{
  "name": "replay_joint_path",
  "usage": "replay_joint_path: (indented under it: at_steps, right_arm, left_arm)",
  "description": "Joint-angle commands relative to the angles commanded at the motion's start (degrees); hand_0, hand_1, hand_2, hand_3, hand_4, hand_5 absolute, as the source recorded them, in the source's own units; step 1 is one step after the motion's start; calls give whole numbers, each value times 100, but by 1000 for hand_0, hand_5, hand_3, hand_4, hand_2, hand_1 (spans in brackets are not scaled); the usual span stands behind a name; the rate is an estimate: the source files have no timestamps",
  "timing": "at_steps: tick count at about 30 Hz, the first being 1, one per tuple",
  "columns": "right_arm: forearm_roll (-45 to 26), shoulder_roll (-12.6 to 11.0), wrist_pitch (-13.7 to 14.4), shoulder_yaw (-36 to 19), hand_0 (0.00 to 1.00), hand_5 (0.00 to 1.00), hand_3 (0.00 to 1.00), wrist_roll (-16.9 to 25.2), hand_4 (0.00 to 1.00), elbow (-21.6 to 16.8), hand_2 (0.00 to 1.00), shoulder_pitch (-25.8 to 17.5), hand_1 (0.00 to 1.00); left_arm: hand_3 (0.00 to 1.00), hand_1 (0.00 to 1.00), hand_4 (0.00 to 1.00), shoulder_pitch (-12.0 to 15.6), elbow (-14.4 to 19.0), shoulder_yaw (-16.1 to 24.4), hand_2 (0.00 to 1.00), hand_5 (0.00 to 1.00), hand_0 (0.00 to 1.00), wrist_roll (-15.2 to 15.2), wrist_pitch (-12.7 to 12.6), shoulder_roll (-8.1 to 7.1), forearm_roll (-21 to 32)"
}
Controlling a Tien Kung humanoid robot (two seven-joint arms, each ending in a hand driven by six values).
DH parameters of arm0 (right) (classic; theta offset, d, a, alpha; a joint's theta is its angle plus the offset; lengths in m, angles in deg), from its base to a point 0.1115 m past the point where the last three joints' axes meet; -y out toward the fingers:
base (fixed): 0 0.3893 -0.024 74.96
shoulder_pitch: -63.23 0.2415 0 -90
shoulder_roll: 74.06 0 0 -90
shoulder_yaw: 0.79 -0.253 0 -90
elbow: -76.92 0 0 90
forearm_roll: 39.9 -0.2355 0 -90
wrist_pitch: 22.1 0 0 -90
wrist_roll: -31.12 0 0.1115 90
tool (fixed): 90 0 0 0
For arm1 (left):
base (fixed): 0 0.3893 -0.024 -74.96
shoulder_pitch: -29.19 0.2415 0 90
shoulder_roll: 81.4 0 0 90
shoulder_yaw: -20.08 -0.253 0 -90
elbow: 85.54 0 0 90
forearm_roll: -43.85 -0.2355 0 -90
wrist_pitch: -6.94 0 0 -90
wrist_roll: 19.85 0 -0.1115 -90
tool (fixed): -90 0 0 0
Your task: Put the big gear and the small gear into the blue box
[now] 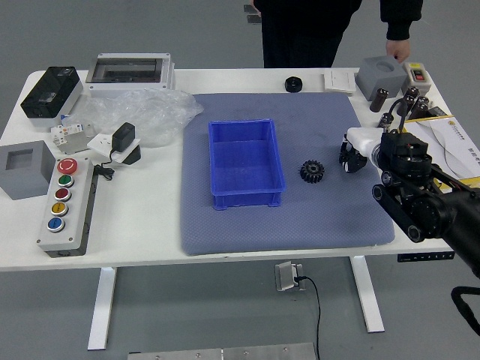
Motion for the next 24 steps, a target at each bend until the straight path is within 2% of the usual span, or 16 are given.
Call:
replay_joint_path:
  at_steps: [10,15,24]
  right_arm:
    - [12,-56,66,-80,540,123,535,-1,518,-67,465,-28,452]
    - [145,-241,12,-300,538,126,530,-70,510,-514,463,-126,451]
    - [376,-634,-108,-668,556,122,531,-217,490,-1696,462,-334,451]
  left_arm:
    - [798,826,529,-7,0,-3,824,123,819,-4,-1,-10,-4]
    - [798,825,529,-6,0,16,824,122,819,2,-1,-22,-27]
    - [796,825,529,-13,0,39,824,122,818,4,-4,-46,-44]
